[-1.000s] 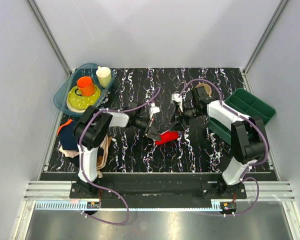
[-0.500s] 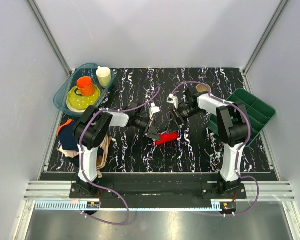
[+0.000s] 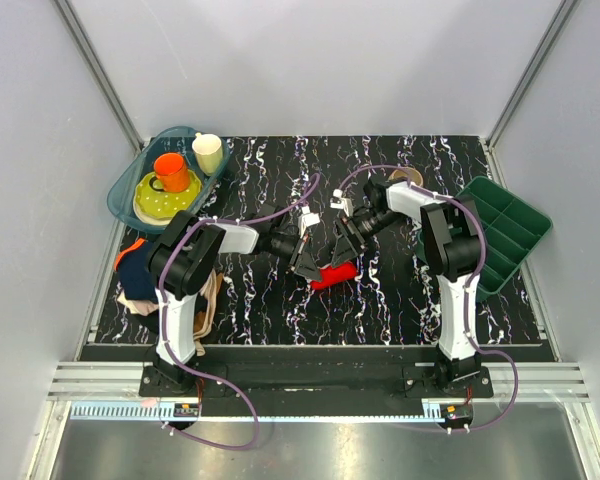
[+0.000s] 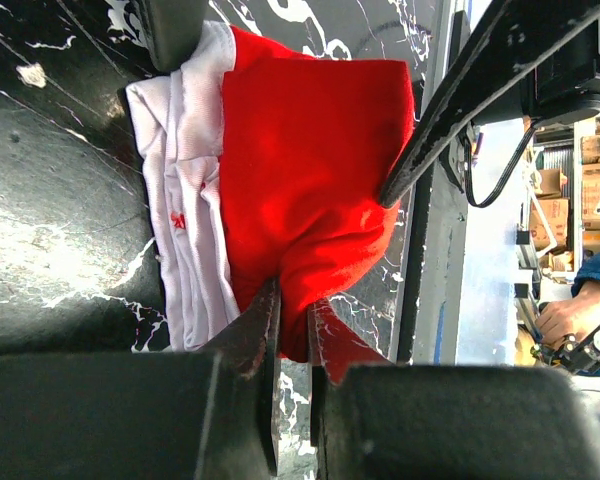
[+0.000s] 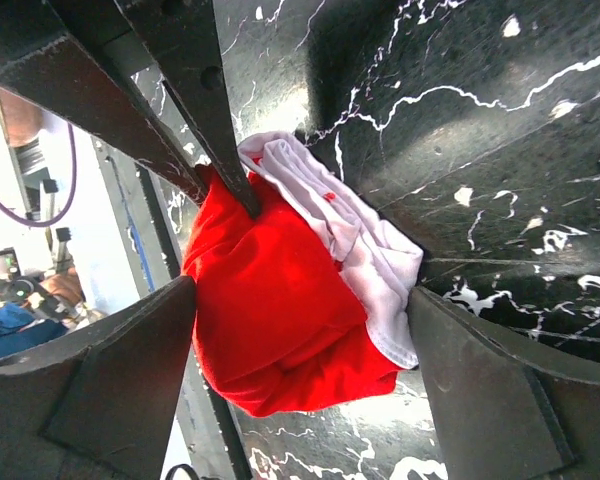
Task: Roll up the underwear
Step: Roll the underwear to the center of the board.
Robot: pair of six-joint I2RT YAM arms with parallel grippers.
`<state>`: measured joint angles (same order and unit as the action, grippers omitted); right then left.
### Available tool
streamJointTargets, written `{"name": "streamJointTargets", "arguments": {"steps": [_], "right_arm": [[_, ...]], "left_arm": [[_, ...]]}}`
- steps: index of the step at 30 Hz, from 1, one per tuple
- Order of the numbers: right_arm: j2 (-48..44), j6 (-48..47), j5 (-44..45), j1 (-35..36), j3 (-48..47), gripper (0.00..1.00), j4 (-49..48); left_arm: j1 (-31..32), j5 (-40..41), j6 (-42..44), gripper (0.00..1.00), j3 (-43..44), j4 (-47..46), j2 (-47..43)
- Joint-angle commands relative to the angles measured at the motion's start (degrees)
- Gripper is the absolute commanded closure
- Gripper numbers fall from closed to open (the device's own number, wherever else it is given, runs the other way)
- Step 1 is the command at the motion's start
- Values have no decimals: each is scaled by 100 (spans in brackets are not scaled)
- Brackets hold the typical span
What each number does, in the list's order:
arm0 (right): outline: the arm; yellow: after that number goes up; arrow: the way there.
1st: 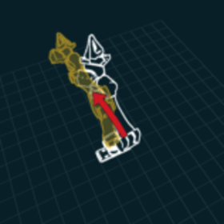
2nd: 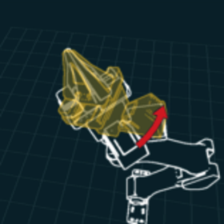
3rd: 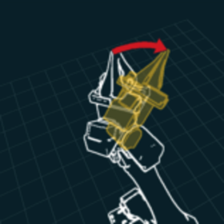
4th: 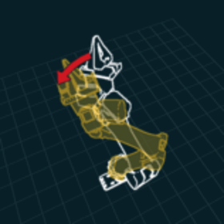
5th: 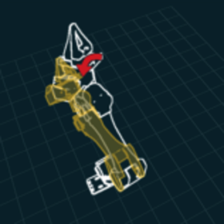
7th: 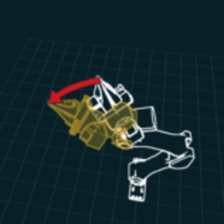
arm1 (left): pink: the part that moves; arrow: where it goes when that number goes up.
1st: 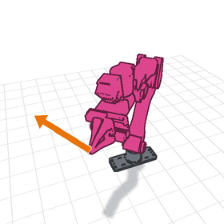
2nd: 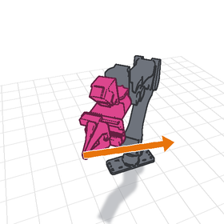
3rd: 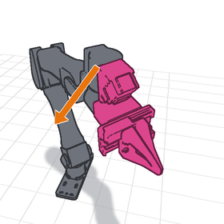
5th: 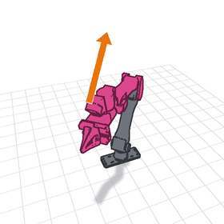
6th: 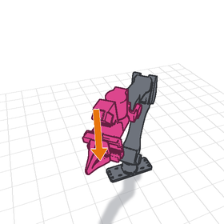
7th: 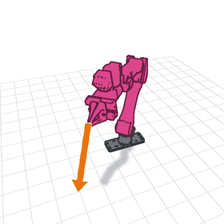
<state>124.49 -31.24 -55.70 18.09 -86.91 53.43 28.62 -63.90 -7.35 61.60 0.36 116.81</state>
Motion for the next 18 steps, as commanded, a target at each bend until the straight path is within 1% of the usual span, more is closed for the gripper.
{"name": "streamJointTargets", "arguments": {"steps": [1, 4, 7, 8, 11, 12, 15, 18], "right_arm": [[392, -285, 314, 142, -36, 7, 492], [489, -399, 314, 195, -27, 14, 668], [550, -400, 262, 230, -27, 26, 748], [550, -409, 227, 230, -27, 33, 765], [594, -382, 148, 230, -106, 50, 792], [612, -374, 121, 230, -150, 59, 801], [629, -373, 42, 230, -203, 73, 818], [603, -444, -116, 239, -212, 80, 844]], "left_arm": [[-129, 1099, 182, 100, -131, 333, 368], [-138, 1090, 155, 100, -131, 307, 368], [-138, 1090, 155, 100, -131, 298, 368], [-138, 1099, 155, 100, -131, 289, 360], [-138, 1099, 147, 100, -149, 289, 351], [-138, 1099, 147, 100, -149, 280, 351], [-138, 1125, 129, 100, -166, 254, 325], [-146, 1134, 76, 99, -210, 175, 272]]}}
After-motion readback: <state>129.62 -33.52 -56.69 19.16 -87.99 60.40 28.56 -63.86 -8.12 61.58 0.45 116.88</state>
